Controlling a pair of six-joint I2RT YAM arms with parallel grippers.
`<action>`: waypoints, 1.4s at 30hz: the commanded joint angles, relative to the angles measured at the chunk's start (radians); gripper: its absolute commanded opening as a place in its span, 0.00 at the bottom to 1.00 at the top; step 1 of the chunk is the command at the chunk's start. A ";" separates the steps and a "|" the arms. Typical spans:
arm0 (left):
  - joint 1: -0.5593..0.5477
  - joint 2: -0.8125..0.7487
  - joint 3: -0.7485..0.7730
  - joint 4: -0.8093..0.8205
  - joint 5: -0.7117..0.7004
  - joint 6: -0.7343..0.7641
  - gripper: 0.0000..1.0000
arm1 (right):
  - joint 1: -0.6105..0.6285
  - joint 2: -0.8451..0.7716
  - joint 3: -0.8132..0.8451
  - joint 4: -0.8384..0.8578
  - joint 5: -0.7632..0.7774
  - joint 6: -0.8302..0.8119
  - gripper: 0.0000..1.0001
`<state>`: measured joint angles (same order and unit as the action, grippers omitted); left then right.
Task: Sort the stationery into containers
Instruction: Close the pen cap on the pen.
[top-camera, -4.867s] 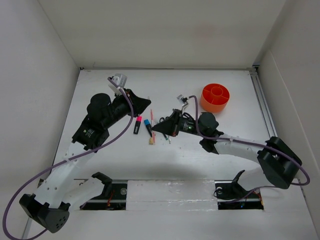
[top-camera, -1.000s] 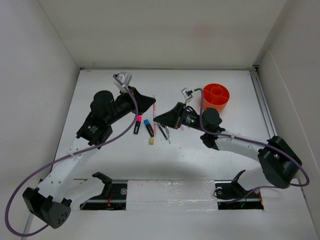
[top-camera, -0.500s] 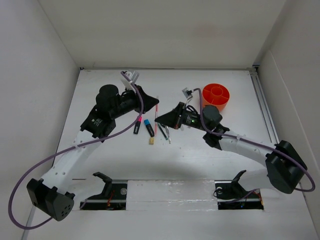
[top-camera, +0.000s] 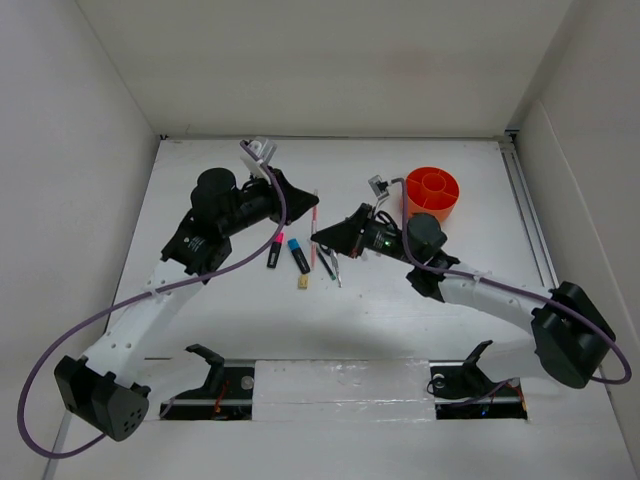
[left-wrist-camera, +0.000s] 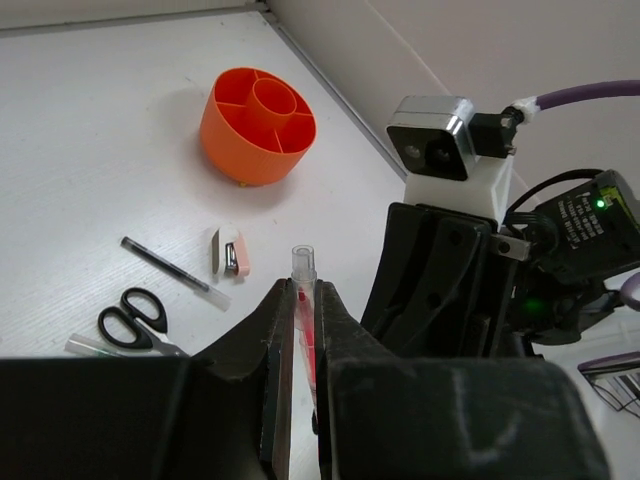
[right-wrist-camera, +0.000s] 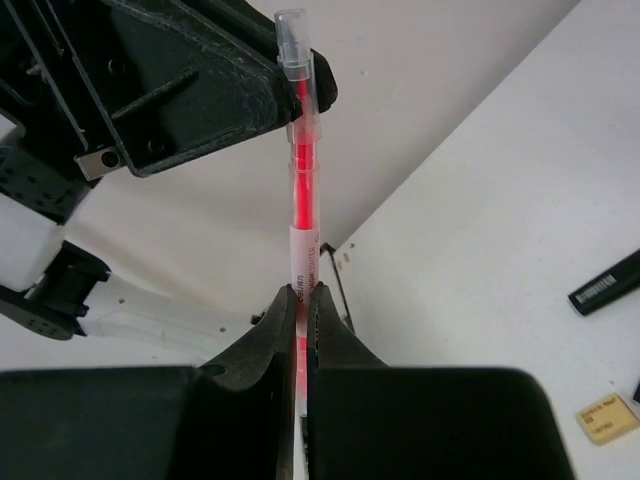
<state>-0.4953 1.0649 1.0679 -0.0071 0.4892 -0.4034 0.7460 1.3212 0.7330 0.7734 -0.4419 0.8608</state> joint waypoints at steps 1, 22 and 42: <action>-0.006 -0.022 -0.019 -0.064 0.046 -0.002 0.00 | -0.025 0.018 0.020 0.368 0.016 0.116 0.00; -0.006 0.038 0.015 -0.122 0.107 0.038 0.00 | -0.036 -0.162 0.111 -0.146 0.216 -0.175 0.00; -0.015 0.060 -0.005 -0.079 0.120 -0.003 0.00 | 0.004 -0.135 0.102 0.093 0.155 -0.121 0.00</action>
<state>-0.4889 1.1282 1.0824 0.0296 0.5484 -0.4015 0.7536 1.2415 0.7769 0.5377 -0.3489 0.7357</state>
